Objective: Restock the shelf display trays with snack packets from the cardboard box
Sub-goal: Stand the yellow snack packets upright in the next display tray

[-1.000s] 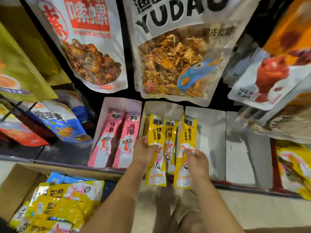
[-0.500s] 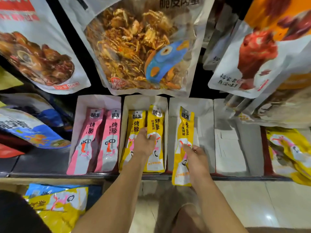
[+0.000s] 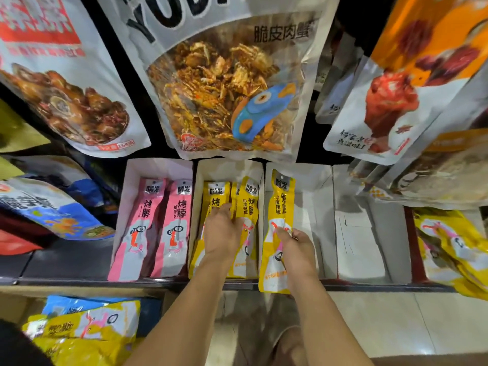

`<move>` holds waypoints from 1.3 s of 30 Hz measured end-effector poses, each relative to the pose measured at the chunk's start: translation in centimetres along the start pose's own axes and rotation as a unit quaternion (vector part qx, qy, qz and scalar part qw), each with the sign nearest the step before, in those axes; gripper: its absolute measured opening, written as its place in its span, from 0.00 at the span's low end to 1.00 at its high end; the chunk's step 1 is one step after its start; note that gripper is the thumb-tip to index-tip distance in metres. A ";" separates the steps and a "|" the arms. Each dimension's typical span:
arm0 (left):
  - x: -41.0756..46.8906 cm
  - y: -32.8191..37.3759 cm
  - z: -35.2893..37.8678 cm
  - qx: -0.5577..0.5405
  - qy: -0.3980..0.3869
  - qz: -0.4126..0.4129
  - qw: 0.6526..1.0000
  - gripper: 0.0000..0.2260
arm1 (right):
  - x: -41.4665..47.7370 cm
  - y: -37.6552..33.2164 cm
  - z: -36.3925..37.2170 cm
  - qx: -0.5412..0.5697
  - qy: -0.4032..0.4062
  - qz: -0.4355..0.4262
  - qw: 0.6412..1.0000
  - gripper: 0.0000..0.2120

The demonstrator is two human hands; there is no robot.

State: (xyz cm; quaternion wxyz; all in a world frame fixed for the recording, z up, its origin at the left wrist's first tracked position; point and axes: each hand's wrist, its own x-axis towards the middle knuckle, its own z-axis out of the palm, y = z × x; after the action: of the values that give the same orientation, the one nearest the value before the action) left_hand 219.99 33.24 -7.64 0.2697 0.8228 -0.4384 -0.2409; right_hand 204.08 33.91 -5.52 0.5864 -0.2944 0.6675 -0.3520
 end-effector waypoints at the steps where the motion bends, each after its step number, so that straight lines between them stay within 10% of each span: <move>1: 0.0 -0.5 -0.6 -0.007 0.027 0.006 1.000 0.22 | -0.1 -0.1 0.4 0.002 -0.007 -0.005 1.000 0.07; 7: 0.1 -4.5 -3.8 -0.020 0.156 -0.029 0.987 0.16 | -0.4 -0.2 4.4 -0.037 -0.049 -0.029 0.998 0.07; 24: 1.2 -10.5 -4.8 -0.267 0.034 -0.104 0.958 0.02 | 0.1 2.6 14.7 -0.222 -0.057 -0.059 0.971 0.14; 39: -0.3 -9.6 -8.5 -0.132 -0.051 -0.102 0.985 0.16 | -3.0 1.0 14.5 -0.522 -0.020 -0.156 0.838 0.27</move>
State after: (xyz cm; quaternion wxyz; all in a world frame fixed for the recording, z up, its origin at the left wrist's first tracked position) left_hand 230.88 40.00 -7.55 0.3271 0.8070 -0.3301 -0.3644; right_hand 218.86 35.08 -5.58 0.2966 -0.6637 0.6859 -0.0321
